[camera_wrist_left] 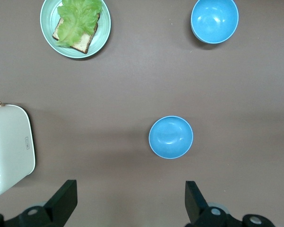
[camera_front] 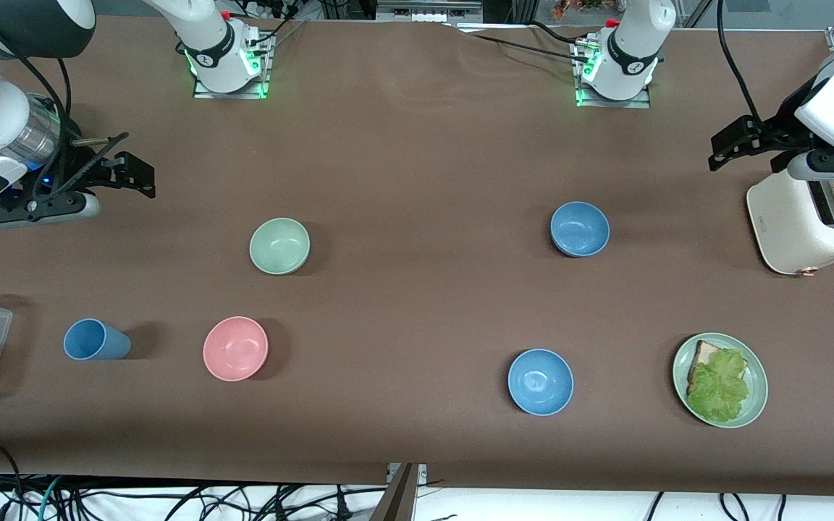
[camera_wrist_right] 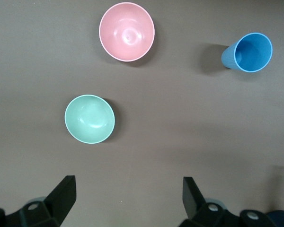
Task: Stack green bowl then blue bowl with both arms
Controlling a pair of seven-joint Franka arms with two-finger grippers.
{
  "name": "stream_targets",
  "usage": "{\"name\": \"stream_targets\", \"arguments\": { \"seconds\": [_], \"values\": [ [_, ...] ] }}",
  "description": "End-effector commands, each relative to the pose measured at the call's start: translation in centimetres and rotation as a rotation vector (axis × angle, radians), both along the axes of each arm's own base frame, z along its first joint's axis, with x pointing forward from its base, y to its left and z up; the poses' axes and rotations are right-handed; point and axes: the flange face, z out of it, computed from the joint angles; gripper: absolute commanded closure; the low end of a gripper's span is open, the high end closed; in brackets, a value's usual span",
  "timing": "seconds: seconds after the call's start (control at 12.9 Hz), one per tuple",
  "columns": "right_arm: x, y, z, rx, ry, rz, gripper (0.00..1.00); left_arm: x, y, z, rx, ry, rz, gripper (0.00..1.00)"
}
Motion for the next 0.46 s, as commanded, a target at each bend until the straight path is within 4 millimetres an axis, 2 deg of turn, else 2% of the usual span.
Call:
{"name": "stream_targets", "arguments": {
  "seconds": [0.0, 0.15, 0.39],
  "values": [
    [-0.4, 0.3, 1.0, -0.001, -0.010, 0.010, 0.00, 1.2, 0.1, 0.7, 0.021, -0.002, -0.010, 0.00],
    [-0.4, 0.4, 1.1, 0.001, -0.013, 0.013, 0.00, 2.2, 0.1, 0.6, 0.020, -0.004, -0.010, 0.00],
    [-0.4, 0.4, 0.9, 0.004, -0.010, 0.020, 0.00, 2.3, 0.9, 0.7, 0.024, -0.007, 0.005, 0.00]
  ]
}}
